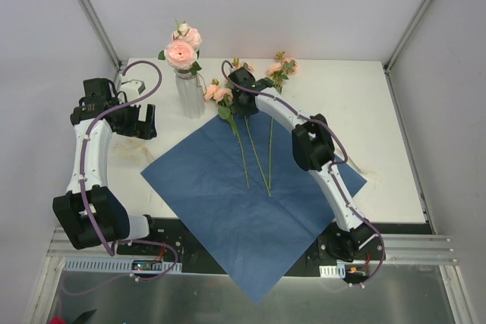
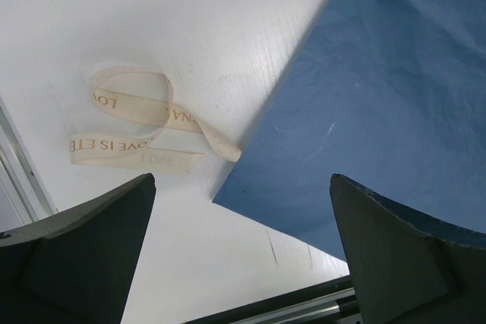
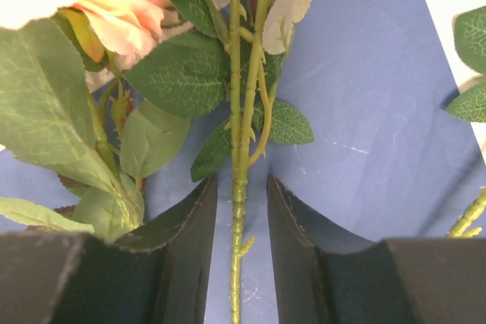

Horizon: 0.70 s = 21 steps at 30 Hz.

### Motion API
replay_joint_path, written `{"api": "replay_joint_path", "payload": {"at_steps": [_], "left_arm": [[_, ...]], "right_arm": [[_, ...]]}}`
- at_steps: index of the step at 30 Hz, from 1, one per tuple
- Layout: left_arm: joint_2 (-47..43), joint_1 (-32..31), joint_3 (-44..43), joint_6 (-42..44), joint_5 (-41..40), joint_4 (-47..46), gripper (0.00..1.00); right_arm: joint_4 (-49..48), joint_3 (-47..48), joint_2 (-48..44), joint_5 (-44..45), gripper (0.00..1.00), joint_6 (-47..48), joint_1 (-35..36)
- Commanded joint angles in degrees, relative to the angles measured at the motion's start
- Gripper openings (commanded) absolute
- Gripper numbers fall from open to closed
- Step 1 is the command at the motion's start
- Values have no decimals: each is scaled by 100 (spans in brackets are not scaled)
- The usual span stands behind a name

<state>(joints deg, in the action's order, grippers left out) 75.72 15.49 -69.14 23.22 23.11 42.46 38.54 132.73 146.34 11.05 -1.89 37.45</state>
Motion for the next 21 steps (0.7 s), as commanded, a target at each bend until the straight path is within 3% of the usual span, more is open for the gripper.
{"api": "replay_joint_path", "payload": {"at_steps": [1,3,4,7,14,21], "left_arm": [[-198,60,6,95,62,8,99],[-242,60,15,95,53,-1,99],[-260,60,15,95,53,-1,99],[-304,60,50,112,27,8,99],[-357,69,6,138,-96,8,99],[-260,235,-319,-151,61,149,99]], "right_arm": [[452,290,96,3,34,-223,8],[400,0,61,-59,30,-268,8],[356,-79,0,-68,18,-294,16],[189,-343,-193,-24,1,-373,16],[109,-134,-905,170,1,-723,-106],[-776,-290,-2756,55,1,-840,-423]]}}
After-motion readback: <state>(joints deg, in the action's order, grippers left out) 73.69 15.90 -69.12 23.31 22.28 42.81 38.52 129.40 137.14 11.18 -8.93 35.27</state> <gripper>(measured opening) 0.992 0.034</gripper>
